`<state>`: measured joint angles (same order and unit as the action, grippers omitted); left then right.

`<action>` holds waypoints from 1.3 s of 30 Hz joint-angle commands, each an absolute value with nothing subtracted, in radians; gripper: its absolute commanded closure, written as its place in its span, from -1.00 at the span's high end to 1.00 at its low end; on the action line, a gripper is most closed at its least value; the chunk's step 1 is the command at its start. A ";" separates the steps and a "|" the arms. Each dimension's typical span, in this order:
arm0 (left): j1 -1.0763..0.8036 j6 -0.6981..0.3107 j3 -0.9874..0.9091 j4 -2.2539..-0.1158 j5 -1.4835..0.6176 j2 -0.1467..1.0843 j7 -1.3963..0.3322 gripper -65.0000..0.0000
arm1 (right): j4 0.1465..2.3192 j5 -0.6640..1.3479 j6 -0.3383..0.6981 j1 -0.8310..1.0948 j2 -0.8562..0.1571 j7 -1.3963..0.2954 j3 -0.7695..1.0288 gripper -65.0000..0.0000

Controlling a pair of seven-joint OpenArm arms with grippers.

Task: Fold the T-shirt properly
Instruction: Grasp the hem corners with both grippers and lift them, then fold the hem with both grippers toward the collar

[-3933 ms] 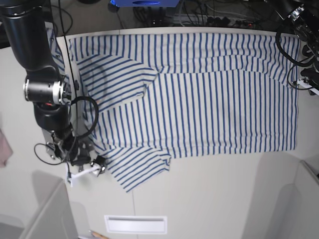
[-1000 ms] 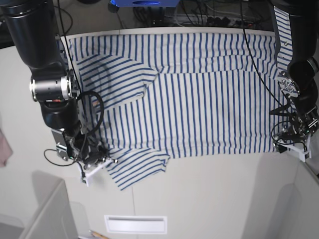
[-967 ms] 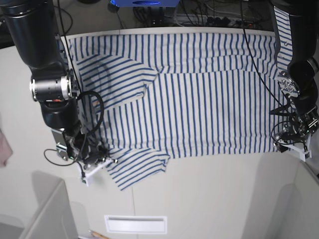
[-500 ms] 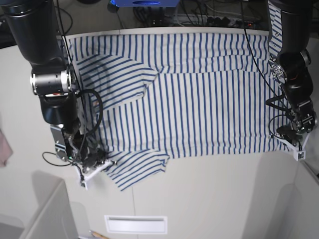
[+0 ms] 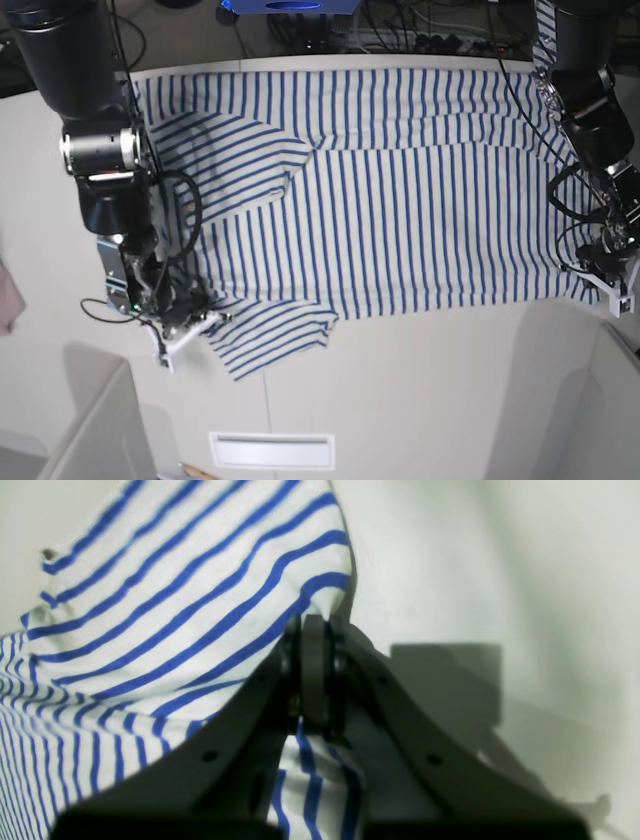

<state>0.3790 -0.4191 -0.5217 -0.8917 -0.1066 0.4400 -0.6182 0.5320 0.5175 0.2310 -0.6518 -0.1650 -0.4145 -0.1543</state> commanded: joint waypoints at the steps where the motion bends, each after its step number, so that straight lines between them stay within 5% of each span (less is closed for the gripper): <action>1: 0.398 -0.420 -0.526 -0.934 -0.128 0.464 -0.601 -1.00 | 0.604 0.526 0.236 -0.668 -0.186 -0.407 -0.148 -1.00; 8: 0.309 -0.420 -0.526 -1.053 -0.354 0.486 -0.670 -1.00 | 0.878 0.522 0.234 -0.556 -0.203 -0.539 0.004 -1.00; 27: 0.041 -0.420 -0.631 -1.408 -0.363 0.484 -0.817 -1.00 | 1.319 0.526 0.236 -0.329 -0.200 -0.915 0.214 -1.00; 39: -0.114 -0.420 -0.625 -1.494 -0.363 0.483 -0.817 -1.00 | 1.429 0.526 0.236 -0.197 -0.194 -0.974 0.248 -1.00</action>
